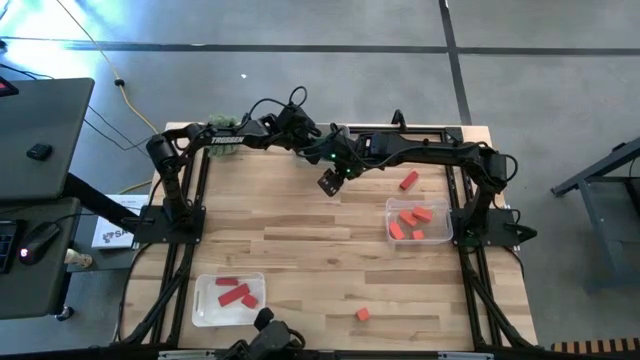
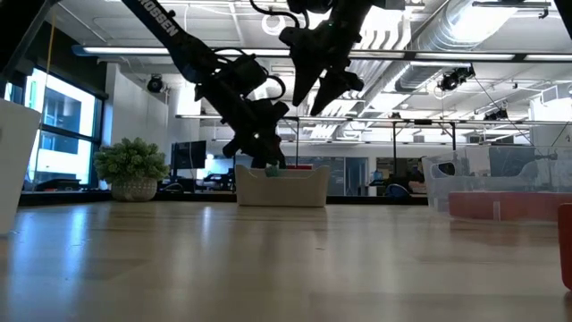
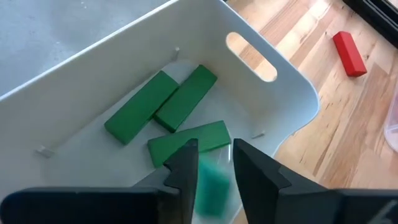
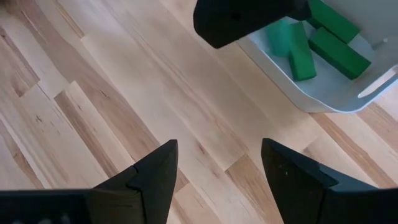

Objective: Sort & place blocks by color
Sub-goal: Put the orange block into the transparent bin

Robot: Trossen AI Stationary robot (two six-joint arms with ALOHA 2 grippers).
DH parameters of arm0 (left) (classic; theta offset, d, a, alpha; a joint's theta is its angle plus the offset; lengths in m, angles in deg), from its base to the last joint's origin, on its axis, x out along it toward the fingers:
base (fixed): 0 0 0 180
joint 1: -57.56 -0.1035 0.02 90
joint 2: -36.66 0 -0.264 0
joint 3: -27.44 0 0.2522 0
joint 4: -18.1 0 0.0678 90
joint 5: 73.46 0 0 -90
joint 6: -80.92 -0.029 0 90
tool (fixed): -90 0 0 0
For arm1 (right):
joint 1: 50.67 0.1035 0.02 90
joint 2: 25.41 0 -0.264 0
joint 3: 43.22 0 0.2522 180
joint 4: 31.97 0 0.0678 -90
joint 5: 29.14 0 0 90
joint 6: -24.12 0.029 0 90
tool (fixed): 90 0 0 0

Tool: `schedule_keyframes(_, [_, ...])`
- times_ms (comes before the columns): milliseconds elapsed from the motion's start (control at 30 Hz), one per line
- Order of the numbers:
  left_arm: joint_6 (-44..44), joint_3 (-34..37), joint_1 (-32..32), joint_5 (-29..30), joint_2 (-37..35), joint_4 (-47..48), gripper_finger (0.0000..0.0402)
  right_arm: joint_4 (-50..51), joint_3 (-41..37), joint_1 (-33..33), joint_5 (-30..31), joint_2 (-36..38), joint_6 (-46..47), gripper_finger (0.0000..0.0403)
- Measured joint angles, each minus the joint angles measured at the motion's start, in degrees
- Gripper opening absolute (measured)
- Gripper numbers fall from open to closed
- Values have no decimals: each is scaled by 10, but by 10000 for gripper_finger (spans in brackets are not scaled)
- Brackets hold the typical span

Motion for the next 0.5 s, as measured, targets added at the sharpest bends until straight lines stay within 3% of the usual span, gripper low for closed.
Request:
schedule_keyframes(367, [0,0,0,-2,-1,0,128,8,0,21,-29,0,40,220])
schedule_keyframes(500, [0,-2,0,-38,-15,4,128,13,0,39,-34,0,79,220])
